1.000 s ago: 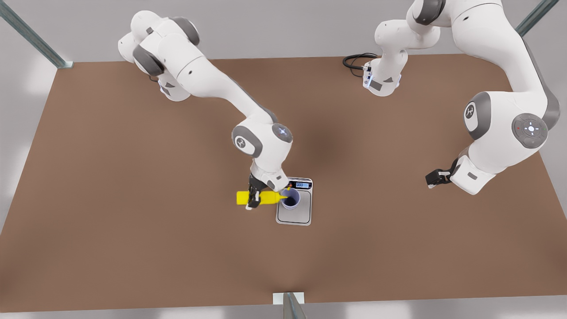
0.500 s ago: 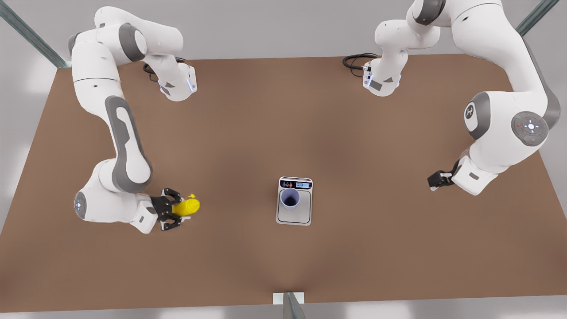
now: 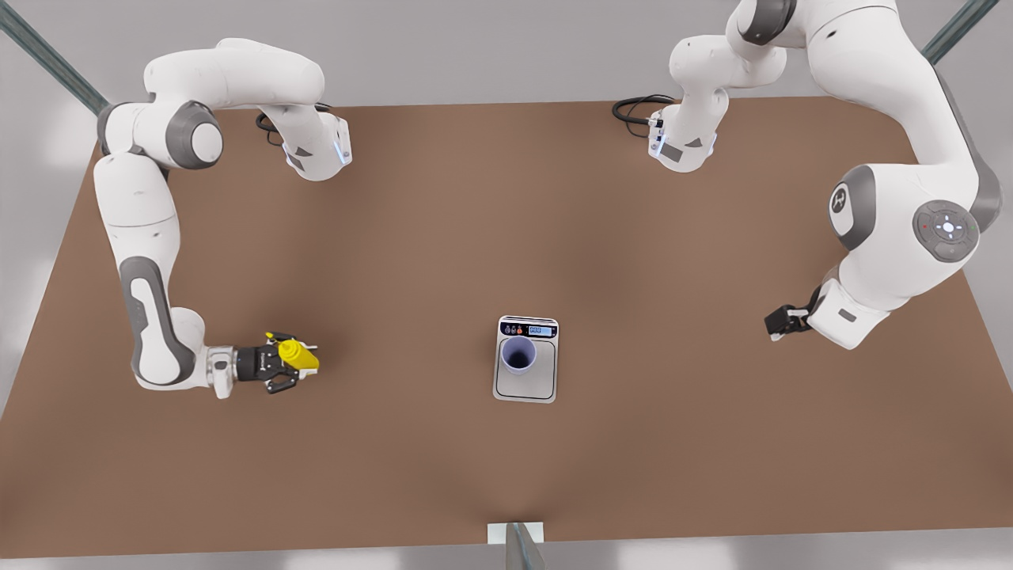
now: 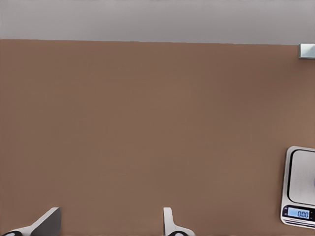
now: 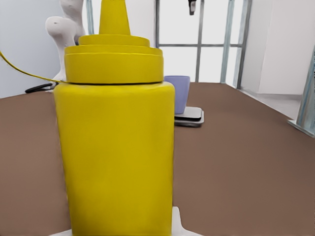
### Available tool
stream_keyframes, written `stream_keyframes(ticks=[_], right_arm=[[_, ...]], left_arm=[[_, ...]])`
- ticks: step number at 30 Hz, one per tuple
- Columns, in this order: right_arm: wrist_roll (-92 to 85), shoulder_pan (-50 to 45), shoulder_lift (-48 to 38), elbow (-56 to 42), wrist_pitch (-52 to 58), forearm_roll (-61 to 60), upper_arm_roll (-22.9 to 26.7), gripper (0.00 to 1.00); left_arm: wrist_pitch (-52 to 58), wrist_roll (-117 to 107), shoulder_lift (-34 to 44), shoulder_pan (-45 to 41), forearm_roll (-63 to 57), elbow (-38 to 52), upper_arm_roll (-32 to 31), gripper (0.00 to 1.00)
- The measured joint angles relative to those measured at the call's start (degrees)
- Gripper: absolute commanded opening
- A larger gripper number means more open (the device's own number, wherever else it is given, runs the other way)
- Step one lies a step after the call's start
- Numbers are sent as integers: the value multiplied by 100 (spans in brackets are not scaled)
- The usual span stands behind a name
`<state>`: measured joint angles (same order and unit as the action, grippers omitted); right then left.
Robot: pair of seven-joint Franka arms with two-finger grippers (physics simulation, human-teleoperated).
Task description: Move cup to the weight, pick up sauce bottle, pour sauce
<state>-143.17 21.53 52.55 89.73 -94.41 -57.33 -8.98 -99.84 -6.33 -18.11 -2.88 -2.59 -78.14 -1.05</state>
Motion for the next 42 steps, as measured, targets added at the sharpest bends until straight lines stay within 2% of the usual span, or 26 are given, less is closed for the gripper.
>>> stream_keyframes(ticks=[9,17,26,29,30,31,42], right_arm=[[-52,-39,195,-9,-7,-195,-33,58],[-9,-43,212,-8,-8,-225,-33,67],[17,-43,212,-16,-8,-217,-33,67],[26,-39,212,-17,-3,-217,-34,72],[34,-34,212,-17,1,-217,-33,83],[43,-34,212,-17,1,-217,-33,100],[45,120,197,0,63,-140,-7,100]], left_arm=[[17,50,-31,2,-8,9,132,100],[-9,11,-86,-12,13,17,107,100],[-18,18,-132,-19,23,18,97,100],[-13,22,-123,-19,27,18,97,100],[-18,18,-123,-19,26,18,97,100],[-18,18,-123,-19,26,18,97,100],[-18,18,-132,-28,26,18,97,100]])
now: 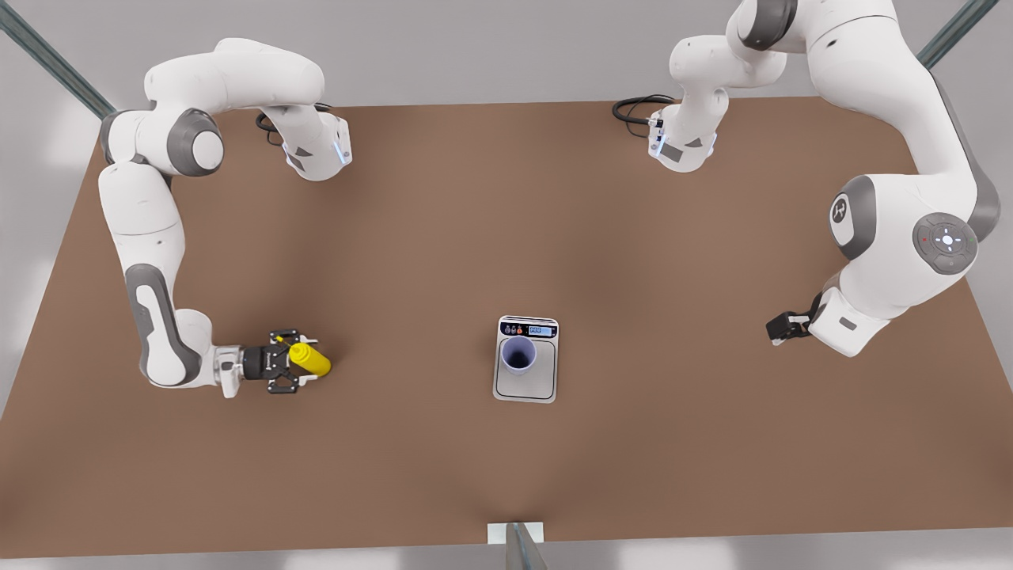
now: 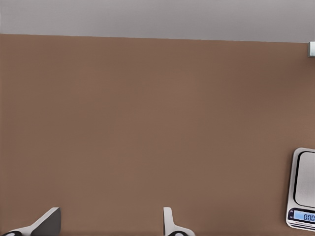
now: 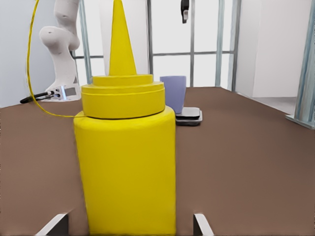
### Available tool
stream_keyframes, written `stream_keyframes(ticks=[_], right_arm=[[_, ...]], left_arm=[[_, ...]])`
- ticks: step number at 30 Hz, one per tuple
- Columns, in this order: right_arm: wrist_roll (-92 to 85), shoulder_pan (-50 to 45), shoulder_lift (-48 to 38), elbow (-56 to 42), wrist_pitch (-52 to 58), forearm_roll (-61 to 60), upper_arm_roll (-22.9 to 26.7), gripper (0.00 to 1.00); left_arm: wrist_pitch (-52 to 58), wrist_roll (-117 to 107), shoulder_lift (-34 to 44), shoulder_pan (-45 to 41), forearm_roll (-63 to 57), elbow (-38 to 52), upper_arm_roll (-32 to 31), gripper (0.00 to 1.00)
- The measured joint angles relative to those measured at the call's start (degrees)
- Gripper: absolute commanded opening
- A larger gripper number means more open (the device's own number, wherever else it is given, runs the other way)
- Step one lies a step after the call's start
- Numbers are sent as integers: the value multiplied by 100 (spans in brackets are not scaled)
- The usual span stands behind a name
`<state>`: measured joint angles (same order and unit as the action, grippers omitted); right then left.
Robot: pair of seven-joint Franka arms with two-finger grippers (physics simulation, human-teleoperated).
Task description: Move cup to the weight, pick up sauce bottle, pour sauce
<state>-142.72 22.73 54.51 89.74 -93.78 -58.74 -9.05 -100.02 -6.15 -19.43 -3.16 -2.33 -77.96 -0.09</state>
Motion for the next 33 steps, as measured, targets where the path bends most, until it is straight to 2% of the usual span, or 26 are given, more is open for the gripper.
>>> stream_keyframes(ticks=[6,10,11,14,16,18,19,21,23,24,26,33], right_arm=[[1,479,-2,-5,259,405,9,100],[286,1173,-54,-463,788,1481,124,100],[907,1157,-141,-928,1136,1723,340,100],[4295,783,-963,-2063,1520,3082,323,100],[6517,77,-1543,-2502,1529,4117,332,100],[8624,-663,-1837,-2808,1509,4643,356,100],[9821,-1150,-2170,-2771,1450,5025,402,100],[11795,-2145,-2838,-2357,1057,5108,1059,100],[13366,-2662,-3532,-1809,734,5181,1173,100],[13744,-2903,-3920,-1384,500,5188,1425,100],[13780,-2893,-4474,-830,82,5183,1450,100],[13852,-2852,-4673,-654,110,5188,1450,100]], left_arm=[[5,0,8,3,3,0,0,100],[0,0,0,-1,4,0,0,100],[0,0,0,5,5,0,0,100],[0,0,0,0,5,0,0,100],[0,0,0,0,5,0,0,100],[0,0,0,-1,3,0,0,100],[0,0,0,0,2,0,0,100],[0,0,0,0,0,0,0,100],[0,0,0,2,-1,0,0,100],[0,0,0,-1,1,0,0,100],[0,0,0,0,3,0,0,100],[-9,0,-9,1,8,0,0,100]])
